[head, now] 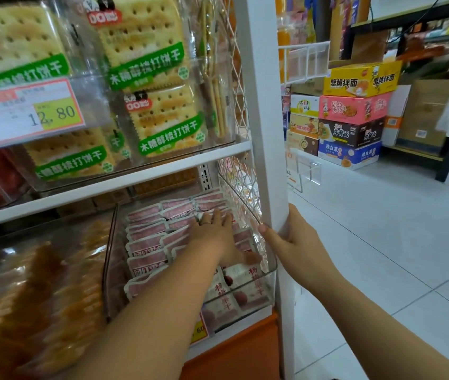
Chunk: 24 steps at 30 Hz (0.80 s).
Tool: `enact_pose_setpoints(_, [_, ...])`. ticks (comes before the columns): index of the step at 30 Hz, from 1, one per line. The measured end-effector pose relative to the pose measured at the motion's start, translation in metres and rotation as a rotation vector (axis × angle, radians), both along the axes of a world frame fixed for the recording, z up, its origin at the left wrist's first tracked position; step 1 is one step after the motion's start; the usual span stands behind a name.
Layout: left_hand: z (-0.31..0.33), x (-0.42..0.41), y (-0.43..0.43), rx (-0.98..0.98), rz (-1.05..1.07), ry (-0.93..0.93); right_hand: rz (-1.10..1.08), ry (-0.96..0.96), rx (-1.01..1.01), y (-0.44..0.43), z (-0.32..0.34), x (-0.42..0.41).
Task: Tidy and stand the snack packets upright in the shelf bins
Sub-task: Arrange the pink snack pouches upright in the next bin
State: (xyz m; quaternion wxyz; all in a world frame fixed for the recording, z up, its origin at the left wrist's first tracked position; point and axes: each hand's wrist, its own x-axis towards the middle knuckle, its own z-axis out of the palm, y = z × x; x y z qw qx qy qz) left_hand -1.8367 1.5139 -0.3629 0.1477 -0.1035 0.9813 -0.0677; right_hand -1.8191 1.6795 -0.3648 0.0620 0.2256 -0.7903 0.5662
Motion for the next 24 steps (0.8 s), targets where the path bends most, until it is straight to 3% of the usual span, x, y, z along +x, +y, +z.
enact_pose_setpoints(5, [0.008, 0.032, -0.011, 0.230, -0.128, 0.204, 0.023, -0.016, 0.017, -0.001, 0.001, 0.004])
enact_pose_setpoints(7, [0.014, 0.052, -0.020, 0.275, -0.112, 0.308, -0.076, 0.031, -0.055, -0.003, -0.002, 0.007])
enact_pose_setpoints(10, [0.023, 0.083, -0.036, 0.315, -0.049, 0.446, -0.310, 0.405, -0.090, -0.003, 0.000, 0.018])
enact_pose_setpoints(12, [0.022, 0.099, -0.044, 0.322, -0.002, 0.495, -0.198, 0.604, -0.037, -0.007, 0.001, 0.030])
enact_pose_setpoints(14, [0.015, 0.107, -0.048, 0.356, 0.045, 0.488, 0.037, 0.657, 0.064, -0.017, -0.001, 0.038])
enact_pose_setpoints(17, [-0.002, 0.108, -0.045, 0.462, 0.080, 0.420, 0.201, 0.482, 0.251, -0.042, -0.010, 0.037])
enact_pose_setpoints(24, [-0.015, 0.097, -0.060, 0.498, 0.137, 0.310, 0.386, 0.066, 0.699, -0.078, -0.006, 0.011])
